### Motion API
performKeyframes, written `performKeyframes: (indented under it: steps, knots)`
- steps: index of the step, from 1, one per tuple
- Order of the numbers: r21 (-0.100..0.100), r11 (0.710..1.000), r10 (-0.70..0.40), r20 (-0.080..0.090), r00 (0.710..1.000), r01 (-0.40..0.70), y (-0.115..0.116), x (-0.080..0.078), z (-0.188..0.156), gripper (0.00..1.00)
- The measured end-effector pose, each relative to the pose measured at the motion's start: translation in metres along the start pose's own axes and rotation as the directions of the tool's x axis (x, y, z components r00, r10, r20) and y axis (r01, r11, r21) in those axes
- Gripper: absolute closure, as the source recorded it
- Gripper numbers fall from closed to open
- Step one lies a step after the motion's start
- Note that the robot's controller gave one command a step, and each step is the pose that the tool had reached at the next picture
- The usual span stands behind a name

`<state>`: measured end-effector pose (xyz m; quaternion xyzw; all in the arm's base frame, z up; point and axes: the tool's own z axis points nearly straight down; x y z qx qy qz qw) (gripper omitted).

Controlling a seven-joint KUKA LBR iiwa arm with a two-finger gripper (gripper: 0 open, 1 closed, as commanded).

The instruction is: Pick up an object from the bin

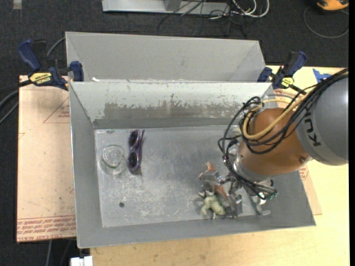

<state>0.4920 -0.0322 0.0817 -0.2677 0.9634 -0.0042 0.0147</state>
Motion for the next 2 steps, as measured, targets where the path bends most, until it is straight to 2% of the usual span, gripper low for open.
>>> performKeyframes:
  steps: [2]
  knots:
    - [0.002,1.0,-0.012,0.011,1.0,0.012,0.0003,-0.0026,-0.0188,1.0]
